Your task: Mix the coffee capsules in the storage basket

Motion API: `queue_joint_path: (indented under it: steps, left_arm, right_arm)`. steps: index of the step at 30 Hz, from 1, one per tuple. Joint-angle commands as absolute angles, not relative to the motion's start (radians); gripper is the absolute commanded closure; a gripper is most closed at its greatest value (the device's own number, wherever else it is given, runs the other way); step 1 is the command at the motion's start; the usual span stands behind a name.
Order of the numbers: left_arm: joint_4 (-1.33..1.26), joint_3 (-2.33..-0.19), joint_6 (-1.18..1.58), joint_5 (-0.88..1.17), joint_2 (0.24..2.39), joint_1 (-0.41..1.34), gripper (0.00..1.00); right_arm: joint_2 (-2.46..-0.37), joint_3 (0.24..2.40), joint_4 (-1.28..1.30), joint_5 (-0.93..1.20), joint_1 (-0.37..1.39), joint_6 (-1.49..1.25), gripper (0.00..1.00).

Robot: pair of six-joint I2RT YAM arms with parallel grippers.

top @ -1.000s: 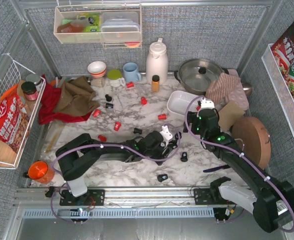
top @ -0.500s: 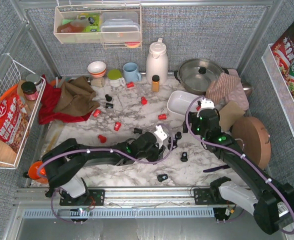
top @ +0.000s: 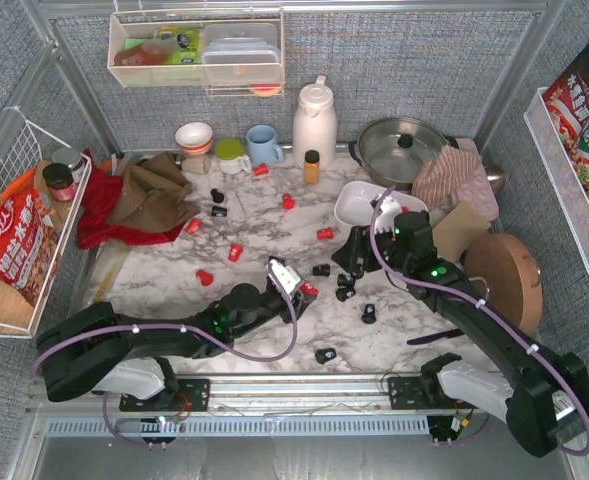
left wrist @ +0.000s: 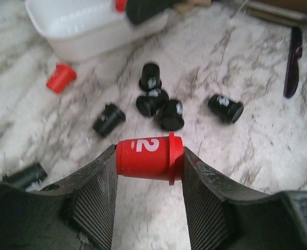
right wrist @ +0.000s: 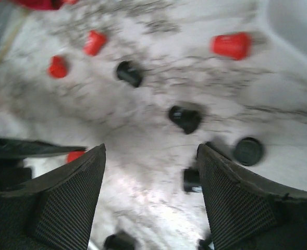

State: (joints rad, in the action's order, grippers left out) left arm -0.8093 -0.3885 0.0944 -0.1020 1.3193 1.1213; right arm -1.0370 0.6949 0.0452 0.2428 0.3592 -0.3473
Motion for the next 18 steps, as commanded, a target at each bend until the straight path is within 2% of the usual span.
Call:
queue_joint_path:
  steps: [1, 5, 18]
  left_arm:
    - [-1.053, -0.407, -0.004, -0.059, 1.359, 1.124, 0.51]
    - [-1.091, -0.435, -0.035, -0.049, 1.395, 1.132, 0.51]
    - [-1.111, -0.434, -0.116, -0.108, 1.371, 1.147, 0.51]
  right_arm:
    - [-1.083, 0.724, -0.079, 0.537, 0.406, -0.388, 0.26]
    - [-1.114, 0.759, -0.04, 0.576, 0.476, -0.327, 0.28]
    - [-1.173, 0.847, 0.155, 0.463, 0.549, -0.2, 0.37]
